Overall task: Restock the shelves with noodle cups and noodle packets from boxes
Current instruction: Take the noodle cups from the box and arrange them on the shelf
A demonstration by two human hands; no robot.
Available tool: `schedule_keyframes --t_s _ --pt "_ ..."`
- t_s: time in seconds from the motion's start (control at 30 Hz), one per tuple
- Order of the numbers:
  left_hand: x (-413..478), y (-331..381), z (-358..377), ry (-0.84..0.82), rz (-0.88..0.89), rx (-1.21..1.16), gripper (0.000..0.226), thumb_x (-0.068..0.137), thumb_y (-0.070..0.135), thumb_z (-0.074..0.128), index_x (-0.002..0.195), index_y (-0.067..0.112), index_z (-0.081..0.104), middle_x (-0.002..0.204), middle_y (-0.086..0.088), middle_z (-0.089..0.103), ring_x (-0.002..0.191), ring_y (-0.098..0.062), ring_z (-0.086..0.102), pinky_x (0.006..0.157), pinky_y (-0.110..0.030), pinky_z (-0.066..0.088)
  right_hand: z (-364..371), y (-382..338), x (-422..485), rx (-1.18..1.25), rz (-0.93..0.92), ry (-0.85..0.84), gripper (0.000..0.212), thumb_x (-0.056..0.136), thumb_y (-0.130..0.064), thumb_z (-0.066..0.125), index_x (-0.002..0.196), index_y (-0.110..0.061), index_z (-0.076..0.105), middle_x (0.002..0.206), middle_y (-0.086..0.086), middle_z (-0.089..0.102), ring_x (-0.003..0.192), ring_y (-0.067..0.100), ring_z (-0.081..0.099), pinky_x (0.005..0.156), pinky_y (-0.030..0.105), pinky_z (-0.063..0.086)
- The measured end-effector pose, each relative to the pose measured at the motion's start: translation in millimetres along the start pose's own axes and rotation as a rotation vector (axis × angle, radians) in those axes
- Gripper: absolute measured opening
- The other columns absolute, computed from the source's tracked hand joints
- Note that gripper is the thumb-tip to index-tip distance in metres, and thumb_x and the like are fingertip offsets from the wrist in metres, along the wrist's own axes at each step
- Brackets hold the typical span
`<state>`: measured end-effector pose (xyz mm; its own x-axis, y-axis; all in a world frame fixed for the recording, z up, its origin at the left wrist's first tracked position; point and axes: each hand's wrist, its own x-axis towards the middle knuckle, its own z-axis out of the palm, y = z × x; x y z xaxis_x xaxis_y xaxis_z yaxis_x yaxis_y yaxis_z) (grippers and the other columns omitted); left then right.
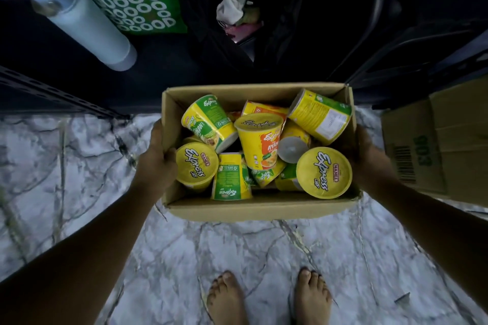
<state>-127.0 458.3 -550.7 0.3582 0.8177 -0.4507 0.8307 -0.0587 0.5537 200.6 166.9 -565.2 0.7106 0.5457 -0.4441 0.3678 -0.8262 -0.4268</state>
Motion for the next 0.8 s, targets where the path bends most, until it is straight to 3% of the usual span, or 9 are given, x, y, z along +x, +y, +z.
schedule_keyframes --t_s 0.23,0.37,0.43,0.6,0.73,0.8 --pt "-4 -3 4 -0.019 0.018 0.015 0.065 0.107 0.022 0.048 0.163 0.03 0.015 0.148 -0.02 0.055 0.127 -0.047 0.056 0.102 -0.047 0.044 3 1 -4 0.041 0.007 -0.006 0.068 0.106 -0.05 0.044 0.163 -0.033 0.011 0.123 0.026 0.067 0.106 0.047 0.066 0.087 0.048 0.053" --pt "-17 -5 0 -0.02 0.021 0.032 0.063 0.108 0.027 0.048 0.164 0.026 0.02 0.148 -0.02 0.055 0.129 -0.044 0.055 0.103 -0.045 0.044 -1 -5 -18 0.205 0.105 -0.028 0.066 0.1 -0.066 0.035 0.159 -0.046 0.016 0.148 0.019 0.054 0.131 0.042 0.055 0.107 0.054 0.046" --pt "-28 -6 -1 -0.007 0.0 0.021 0.063 0.107 0.029 0.049 0.164 0.021 0.023 0.154 -0.017 0.049 0.137 -0.039 0.05 0.11 -0.045 0.04 -5 -10 -35 0.317 0.116 -0.012 0.065 0.096 -0.07 0.036 0.156 -0.047 0.025 0.15 0.012 0.054 0.132 0.035 0.055 0.108 0.055 0.046" --pt "-65 1 -2 0.016 0.107 0.032 0.051 0.105 0.029 0.053 0.151 0.008 0.046 0.143 -0.018 0.056 0.133 -0.034 0.05 0.109 -0.043 0.04 -14 -23 -85 0.404 0.014 0.064 0.049 0.103 -0.051 0.047 0.148 -0.034 0.046 0.14 0.002 0.06 0.125 0.022 0.059 0.1 0.048 0.053" --pt "-92 11 1 -0.008 0.102 0.06 0.06 0.097 0.044 0.046 0.148 0.012 0.051 0.144 -0.013 0.054 0.131 -0.032 0.05 0.106 -0.04 0.042 -14 -35 -111 0.353 -0.107 0.101 0.049 0.103 -0.035 0.058 0.15 -0.024 0.047 0.138 -0.01 0.052 0.123 0.001 0.047 0.096 0.024 0.046" --pt "-101 14 5 -0.02 0.115 0.055 0.061 0.097 0.045 0.047 0.148 0.012 0.051 0.15 -0.013 0.05 0.134 -0.032 0.049 0.107 -0.038 0.04 -11 -36 -117 0.264 -0.176 0.102 0.05 0.102 -0.036 0.061 0.149 -0.023 0.048 0.144 -0.002 0.053 0.124 0.006 0.048 0.094 0.016 0.044"
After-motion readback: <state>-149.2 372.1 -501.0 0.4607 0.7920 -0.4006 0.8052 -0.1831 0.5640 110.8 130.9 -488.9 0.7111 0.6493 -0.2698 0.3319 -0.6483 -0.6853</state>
